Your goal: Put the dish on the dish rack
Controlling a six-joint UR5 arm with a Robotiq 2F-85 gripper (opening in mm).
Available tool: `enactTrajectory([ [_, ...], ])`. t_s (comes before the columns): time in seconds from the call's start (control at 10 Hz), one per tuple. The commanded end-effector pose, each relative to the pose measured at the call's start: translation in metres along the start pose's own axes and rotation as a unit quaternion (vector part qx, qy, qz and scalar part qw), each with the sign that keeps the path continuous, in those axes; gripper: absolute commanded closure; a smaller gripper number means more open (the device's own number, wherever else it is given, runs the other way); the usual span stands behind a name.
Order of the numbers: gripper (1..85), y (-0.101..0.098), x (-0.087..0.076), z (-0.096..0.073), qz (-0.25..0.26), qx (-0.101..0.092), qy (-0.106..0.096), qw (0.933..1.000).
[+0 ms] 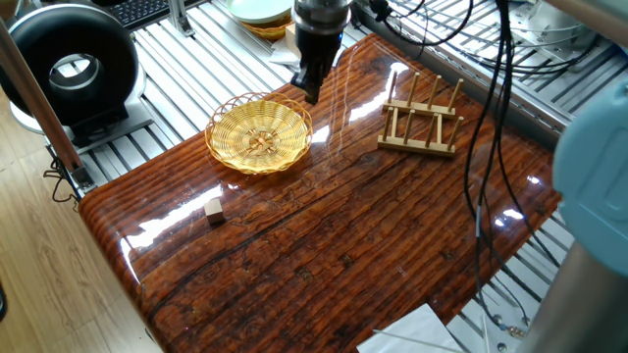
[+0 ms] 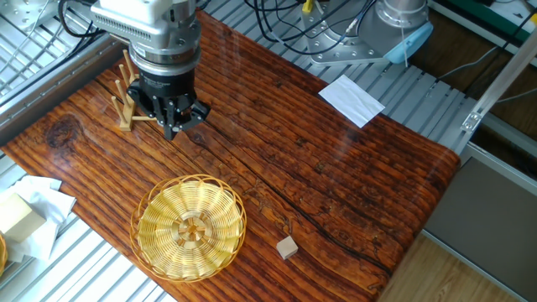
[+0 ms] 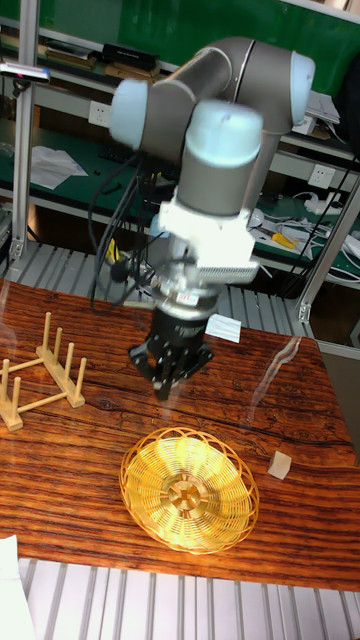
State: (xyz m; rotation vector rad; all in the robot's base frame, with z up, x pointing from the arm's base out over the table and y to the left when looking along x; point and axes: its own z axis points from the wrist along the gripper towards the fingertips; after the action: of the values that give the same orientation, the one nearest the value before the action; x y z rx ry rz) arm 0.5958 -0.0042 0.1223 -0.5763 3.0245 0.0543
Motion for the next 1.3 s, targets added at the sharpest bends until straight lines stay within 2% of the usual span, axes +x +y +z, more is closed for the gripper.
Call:
enactTrajectory([
  [0.0, 74.3, -0.026, -0.005, 0.026, -0.068, 0.029, -0.004, 0.9972],
  [0.1, 74.3, -0.035, -0.005, 0.031, -0.095, 0.052, -0.003, 0.9941],
  [0.3, 73.3, -0.042, -0.005, 0.033, -0.116, 0.066, -0.002, 0.9910],
  [0.4, 68.3, -0.044, -0.011, 0.034, -0.120, 0.068, -0.011, 0.9904],
  [0.5, 68.0, -0.045, -0.018, 0.036, -0.119, 0.068, -0.020, 0.9903],
  [0.9, 55.3, -0.033, -0.034, 0.046, -0.107, 0.034, -0.042, 0.9928],
  [1.0, 54.3, -0.017, -0.032, 0.046, -0.079, 0.004, -0.043, 0.9960],
  [1.1, 55.7, -0.012, -0.027, 0.047, -0.065, -0.008, -0.035, 0.9972],
  [1.2, 56.7, -0.013, -0.024, 0.049, -0.068, -0.009, -0.034, 0.9970],
])
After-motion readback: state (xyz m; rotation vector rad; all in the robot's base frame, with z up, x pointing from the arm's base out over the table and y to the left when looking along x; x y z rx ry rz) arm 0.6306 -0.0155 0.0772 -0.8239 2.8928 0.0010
